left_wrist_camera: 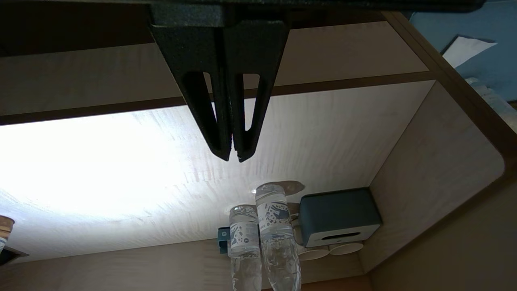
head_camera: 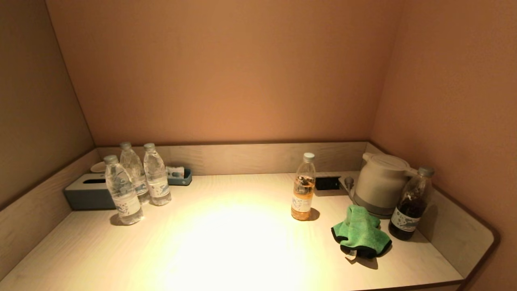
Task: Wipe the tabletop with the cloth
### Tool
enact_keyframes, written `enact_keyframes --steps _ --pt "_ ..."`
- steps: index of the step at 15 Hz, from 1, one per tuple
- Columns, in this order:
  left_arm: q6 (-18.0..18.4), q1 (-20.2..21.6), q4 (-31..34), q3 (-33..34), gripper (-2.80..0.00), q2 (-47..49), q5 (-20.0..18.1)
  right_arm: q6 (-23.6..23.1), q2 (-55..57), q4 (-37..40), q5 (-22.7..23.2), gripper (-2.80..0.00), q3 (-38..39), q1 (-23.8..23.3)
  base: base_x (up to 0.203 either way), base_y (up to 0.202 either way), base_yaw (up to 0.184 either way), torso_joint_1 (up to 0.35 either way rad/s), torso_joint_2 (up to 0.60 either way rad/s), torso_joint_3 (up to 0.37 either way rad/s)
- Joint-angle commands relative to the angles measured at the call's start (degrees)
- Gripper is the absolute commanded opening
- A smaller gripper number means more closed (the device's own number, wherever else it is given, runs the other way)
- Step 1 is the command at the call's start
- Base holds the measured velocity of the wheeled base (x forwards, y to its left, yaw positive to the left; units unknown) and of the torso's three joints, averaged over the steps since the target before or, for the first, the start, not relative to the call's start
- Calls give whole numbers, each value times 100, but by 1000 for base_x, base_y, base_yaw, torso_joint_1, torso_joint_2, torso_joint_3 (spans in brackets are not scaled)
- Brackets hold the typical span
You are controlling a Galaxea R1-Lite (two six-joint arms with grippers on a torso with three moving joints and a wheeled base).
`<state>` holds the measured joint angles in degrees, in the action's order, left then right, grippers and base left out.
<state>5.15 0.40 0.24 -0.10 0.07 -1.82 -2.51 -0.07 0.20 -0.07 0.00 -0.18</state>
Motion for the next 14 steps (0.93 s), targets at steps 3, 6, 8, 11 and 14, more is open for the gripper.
enact_keyframes --steps 3,6,8,11,14 --pt "3 -2 2 1 -280 1 -3 -4 7 -2 -1 -280 0 1 0 0 0 0 0 0" --pt "3 4 2 1 -280 1 -3 -4 7 -2 -1 -280 0 1 0 0 0 0 0 0" --pt "3 -5 2 1 -280 1 -3 -4 7 -2 -1 -280 0 1 0 0 0 0 0 0" --pt "3 4 2 1 -280 1 -3 -4 7 -9 -1 -280 0 1 0 0 0 0 0 0" --pt "3 4 2 1 -280 1 -3 -4 7 -2 -1 -280 0 1 0 0 0 0 0 0"
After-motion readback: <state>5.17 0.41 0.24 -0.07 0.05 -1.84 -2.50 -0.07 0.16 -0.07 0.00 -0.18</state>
